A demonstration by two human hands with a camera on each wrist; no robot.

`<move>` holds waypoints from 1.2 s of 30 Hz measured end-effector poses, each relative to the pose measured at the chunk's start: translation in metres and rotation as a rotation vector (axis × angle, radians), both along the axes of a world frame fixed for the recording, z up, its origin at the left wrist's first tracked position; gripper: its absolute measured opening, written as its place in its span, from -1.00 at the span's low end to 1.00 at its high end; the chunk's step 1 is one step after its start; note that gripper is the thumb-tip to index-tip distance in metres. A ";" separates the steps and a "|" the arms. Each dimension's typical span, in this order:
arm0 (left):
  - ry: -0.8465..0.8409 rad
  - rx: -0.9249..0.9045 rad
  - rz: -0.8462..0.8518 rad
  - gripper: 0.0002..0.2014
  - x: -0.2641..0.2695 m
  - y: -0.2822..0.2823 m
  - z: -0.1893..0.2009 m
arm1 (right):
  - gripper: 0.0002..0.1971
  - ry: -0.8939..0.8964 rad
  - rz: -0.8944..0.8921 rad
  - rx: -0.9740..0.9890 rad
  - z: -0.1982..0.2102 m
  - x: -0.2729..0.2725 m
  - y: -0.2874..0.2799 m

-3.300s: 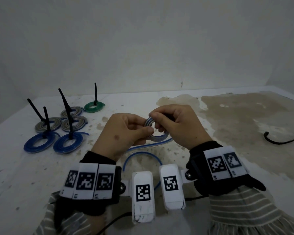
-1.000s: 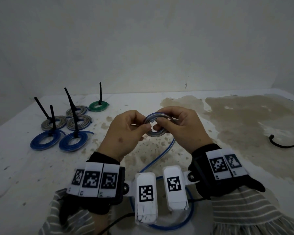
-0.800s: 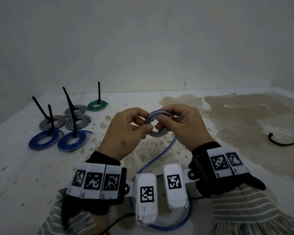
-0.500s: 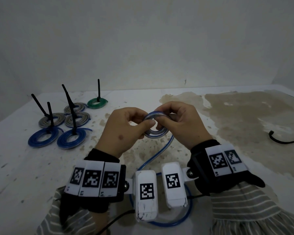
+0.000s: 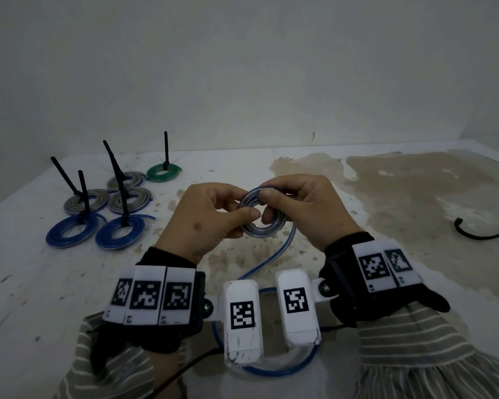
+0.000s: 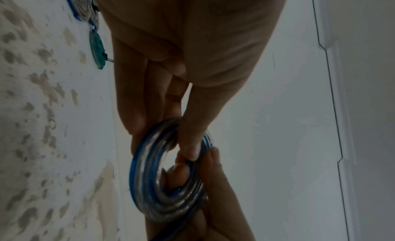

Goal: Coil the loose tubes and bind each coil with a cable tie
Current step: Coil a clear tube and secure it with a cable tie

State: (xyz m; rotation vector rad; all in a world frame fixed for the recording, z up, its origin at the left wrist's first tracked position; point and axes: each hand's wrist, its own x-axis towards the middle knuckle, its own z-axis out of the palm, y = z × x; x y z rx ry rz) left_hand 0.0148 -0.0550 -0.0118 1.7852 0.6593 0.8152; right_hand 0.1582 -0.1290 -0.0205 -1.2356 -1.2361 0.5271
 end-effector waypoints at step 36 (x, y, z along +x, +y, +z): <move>-0.262 -0.332 0.041 -0.96 0.010 0.001 -0.005 | -0.88 0.082 -0.009 -0.061 0.004 0.003 -0.001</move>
